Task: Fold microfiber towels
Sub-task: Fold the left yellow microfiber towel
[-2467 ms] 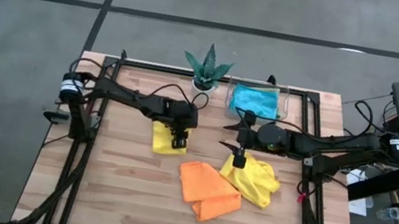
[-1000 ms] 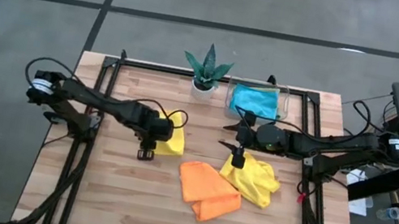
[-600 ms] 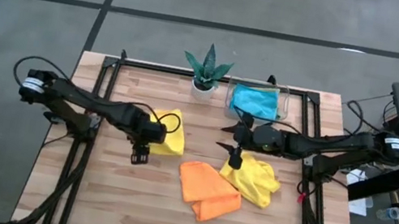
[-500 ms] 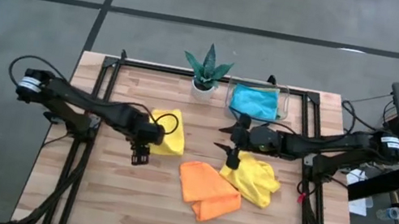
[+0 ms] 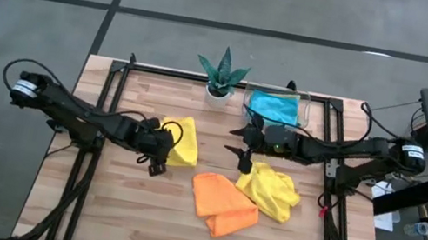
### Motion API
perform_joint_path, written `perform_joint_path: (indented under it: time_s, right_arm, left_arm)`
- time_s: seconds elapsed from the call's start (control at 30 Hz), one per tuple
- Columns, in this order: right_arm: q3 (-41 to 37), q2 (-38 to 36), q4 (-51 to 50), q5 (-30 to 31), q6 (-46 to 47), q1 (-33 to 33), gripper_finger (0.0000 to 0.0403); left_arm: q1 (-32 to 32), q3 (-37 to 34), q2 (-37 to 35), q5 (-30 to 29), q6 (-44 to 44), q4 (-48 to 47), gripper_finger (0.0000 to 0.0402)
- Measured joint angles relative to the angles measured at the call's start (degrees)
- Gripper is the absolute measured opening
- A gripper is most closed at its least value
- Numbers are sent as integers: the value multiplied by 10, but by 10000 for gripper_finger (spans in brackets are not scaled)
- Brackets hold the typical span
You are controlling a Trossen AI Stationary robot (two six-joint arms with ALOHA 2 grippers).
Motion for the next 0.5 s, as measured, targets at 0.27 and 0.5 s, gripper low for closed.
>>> perform_joint_path:
  time_s: [0.27, 0.5]
  right_arm:
    - [58, 41, -5, -36, -25, -28, 231]
    - [184, 144, -86, -58, -75, -45, 231]
  left_arm:
    - [-7, -69, -29, -27, 1, 99, 205]
    - [-9, -125, -64, -31, 3, 171, 205]
